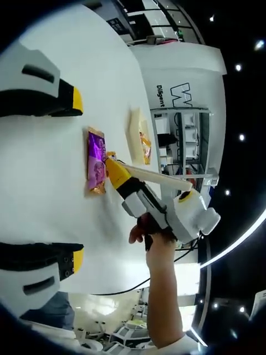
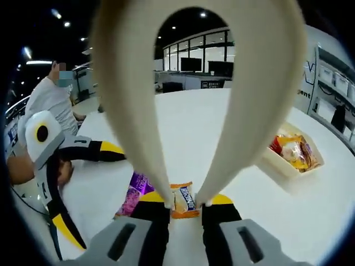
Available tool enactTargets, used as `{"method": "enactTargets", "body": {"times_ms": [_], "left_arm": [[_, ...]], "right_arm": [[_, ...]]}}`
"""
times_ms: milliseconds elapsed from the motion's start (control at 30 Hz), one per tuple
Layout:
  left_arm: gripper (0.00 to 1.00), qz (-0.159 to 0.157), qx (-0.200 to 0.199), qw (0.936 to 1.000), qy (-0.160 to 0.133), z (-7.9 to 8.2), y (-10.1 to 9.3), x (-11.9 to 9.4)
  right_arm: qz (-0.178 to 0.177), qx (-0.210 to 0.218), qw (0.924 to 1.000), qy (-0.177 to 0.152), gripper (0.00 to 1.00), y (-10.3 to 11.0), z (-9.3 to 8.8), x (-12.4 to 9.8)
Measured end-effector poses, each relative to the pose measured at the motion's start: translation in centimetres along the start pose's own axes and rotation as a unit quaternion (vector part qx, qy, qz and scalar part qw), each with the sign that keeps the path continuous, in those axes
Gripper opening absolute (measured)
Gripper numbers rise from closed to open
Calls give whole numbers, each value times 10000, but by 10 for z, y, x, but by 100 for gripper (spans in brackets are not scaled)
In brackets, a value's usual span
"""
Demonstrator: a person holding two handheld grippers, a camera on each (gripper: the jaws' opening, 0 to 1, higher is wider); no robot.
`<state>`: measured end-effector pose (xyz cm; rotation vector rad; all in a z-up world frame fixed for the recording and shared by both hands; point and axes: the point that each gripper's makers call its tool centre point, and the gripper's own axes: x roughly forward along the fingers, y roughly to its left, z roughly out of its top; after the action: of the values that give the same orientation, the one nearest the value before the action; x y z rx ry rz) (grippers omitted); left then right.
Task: Place the target food into the container with the food tongs after gripping and lifting it, then release it inside without dropping or visibly crushing the food.
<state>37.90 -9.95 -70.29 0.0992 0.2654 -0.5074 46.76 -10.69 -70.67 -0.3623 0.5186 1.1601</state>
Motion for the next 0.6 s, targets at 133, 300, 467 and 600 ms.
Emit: {"method": "enactTargets", "body": {"times_ms": [133,300,467,600], "left_arm": [[93,-6,-3,10000,4,1,-3,0],[93,1,-6,10000,6,1,-2,0],[93,2,-6,10000,6,1,-3,0],[93,2,-8,10000,7,1,-4,0]], "right_arm": [[-11,64,10000,-58,15,-3,1,1],[-69,93,9999,-78,12,-4,2,2],[-106,288,9995,-74,12,-5,2,2],[-192,230,9995,-111,13,-8,3,1]]}}
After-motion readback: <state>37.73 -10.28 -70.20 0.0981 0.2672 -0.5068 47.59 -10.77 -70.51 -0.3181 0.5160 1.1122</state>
